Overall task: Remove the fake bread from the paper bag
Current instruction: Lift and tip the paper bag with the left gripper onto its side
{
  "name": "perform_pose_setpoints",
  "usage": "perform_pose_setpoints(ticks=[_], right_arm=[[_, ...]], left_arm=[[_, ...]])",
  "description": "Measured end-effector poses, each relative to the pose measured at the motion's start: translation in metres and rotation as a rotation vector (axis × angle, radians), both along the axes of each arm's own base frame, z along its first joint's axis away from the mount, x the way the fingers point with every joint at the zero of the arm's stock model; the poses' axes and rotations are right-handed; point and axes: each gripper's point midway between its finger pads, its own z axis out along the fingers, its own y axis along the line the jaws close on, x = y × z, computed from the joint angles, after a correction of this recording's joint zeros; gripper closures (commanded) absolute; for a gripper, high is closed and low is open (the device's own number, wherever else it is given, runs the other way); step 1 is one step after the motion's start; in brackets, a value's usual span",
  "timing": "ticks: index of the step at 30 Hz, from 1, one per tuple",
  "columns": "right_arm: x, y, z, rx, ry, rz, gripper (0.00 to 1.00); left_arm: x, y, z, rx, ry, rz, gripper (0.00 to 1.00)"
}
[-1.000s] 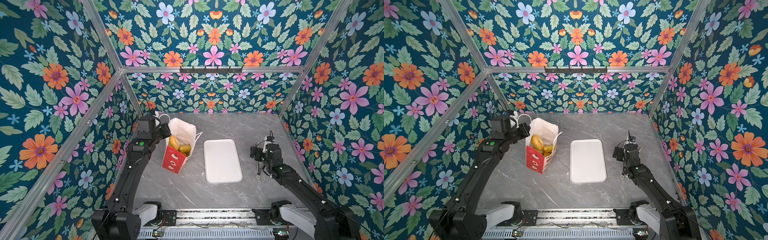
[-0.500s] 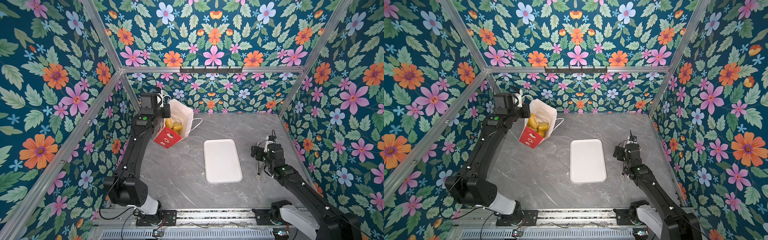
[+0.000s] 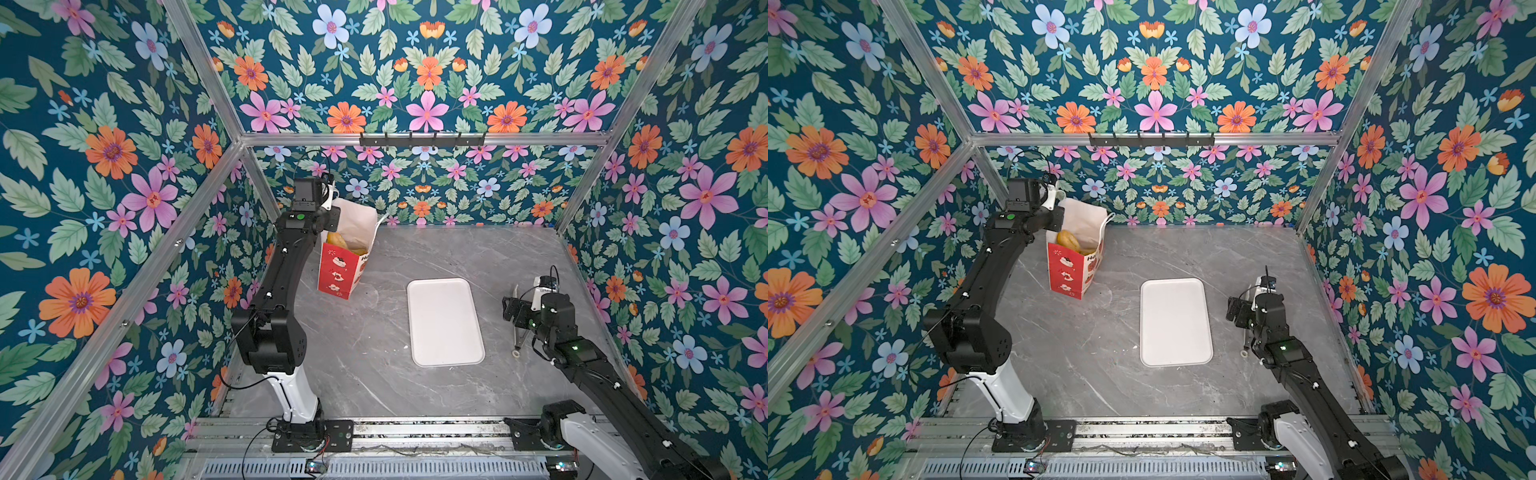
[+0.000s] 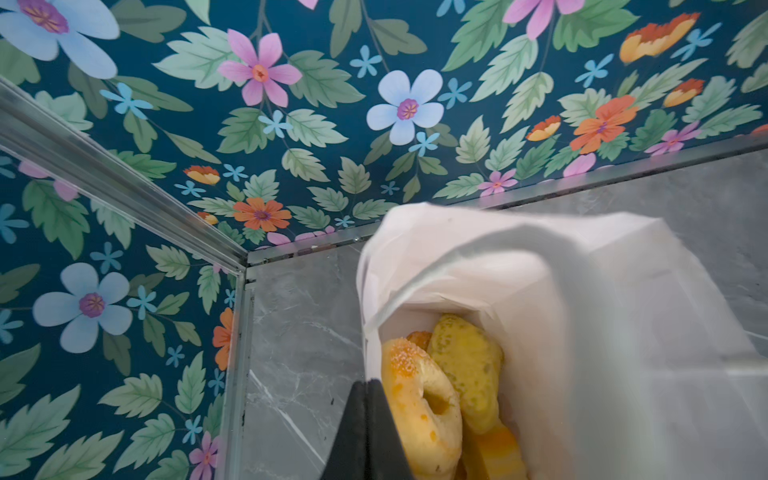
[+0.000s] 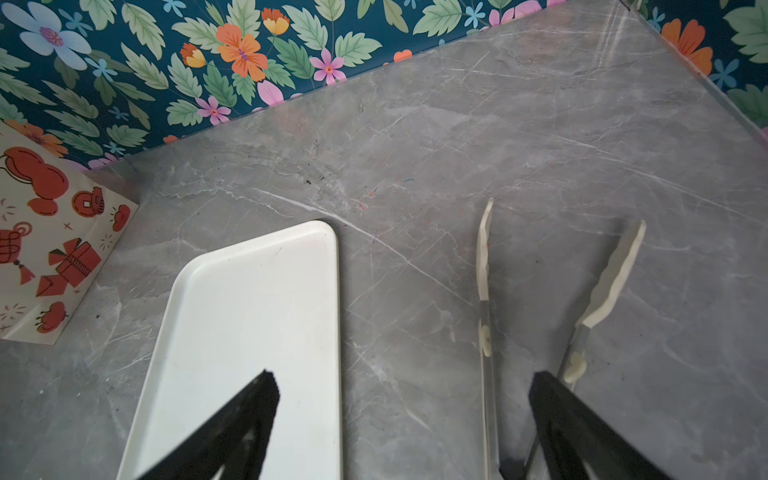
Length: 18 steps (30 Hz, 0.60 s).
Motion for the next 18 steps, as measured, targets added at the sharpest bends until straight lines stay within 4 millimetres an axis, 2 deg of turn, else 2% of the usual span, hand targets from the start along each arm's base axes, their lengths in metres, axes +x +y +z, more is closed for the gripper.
perform_pose_setpoints(ticks=[3, 6, 10, 13, 18], right_arm=[[-0.003, -0.001, 0.004, 0.003, -0.010, 0.000, 0.05], [-0.004, -0.001, 0.002, 0.004, -0.004, -0.001, 0.05], [-0.006, -0.001, -0.001, 0.003, 0.006, -0.002, 0.05], [-0.008, -0.001, -0.003, 0.004, 0.014, -0.004, 0.05], [-0.010, -0.002, -0.006, 0.010, 0.019, -0.007, 0.06]], left_arm=[[0.001, 0.008, 0.007, 0.030, -0.016, 0.008, 1.00], [0.003, 0.009, 0.015, 0.060, -0.038, -0.007, 1.00], [0.006, 0.008, 0.016, 0.084, -0.042, -0.024, 1.00], [0.007, 0.008, 0.008, 0.098, -0.030, -0.033, 1.00], [0.001, 0.003, -0.022, 0.072, 0.019, -0.058, 1.00]])
